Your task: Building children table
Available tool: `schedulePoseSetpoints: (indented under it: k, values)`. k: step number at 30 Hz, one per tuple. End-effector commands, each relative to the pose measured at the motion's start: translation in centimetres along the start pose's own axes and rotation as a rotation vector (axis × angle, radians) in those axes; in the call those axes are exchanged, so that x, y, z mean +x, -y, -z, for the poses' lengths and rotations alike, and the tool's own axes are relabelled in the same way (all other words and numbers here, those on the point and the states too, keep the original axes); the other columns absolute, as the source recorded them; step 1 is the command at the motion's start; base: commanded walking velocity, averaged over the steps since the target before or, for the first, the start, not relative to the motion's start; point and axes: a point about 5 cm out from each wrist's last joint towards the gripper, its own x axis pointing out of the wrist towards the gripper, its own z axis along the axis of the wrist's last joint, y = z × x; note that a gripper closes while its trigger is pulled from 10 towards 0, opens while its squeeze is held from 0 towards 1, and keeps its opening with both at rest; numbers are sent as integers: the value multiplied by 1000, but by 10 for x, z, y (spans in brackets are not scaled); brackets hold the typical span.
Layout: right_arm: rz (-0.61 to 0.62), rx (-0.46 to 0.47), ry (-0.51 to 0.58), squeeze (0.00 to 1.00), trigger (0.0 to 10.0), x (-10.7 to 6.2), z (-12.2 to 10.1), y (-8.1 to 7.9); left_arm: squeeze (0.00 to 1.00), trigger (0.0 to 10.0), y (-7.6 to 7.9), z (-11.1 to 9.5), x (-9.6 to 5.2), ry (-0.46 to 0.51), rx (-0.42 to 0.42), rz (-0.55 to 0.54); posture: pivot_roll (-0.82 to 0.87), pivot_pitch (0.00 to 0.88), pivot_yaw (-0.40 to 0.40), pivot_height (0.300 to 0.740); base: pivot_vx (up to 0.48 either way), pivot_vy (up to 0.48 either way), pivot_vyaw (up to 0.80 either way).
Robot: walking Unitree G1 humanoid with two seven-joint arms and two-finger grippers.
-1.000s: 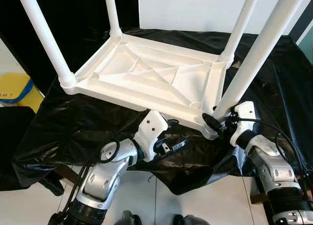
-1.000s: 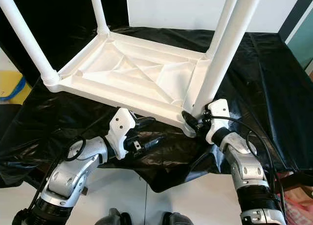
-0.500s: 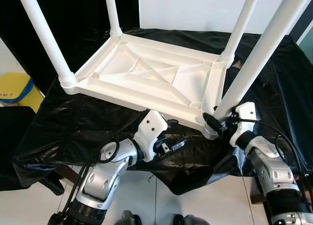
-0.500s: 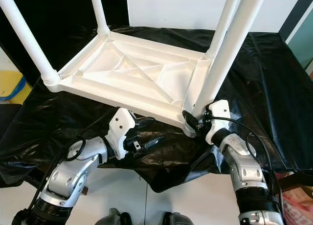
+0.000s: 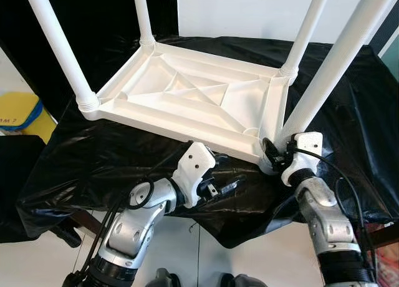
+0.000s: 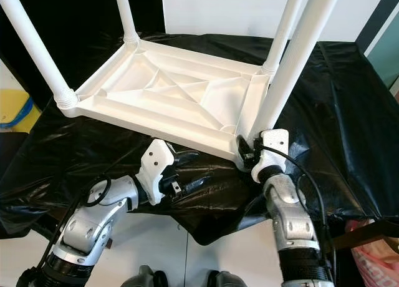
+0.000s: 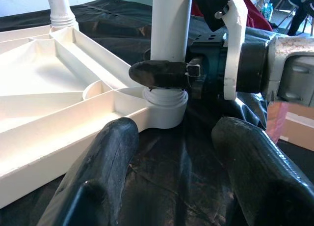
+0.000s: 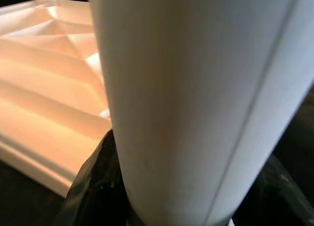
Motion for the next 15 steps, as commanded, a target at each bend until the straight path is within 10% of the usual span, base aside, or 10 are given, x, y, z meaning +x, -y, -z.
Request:
schedulePoseSetpoints:
  k: [1,15]
  values:
    - [91,-13,-83,0,10000,-7,15,9,0,10000,1,2,1,-6,-7,-41,-19,129,-49,740,0,0,0]
    - [207,10,-98,0,10000,-17,18,-18,0,10000,3,2,1,-6,-10,-40,-16,123,-50,740,0,0,0]
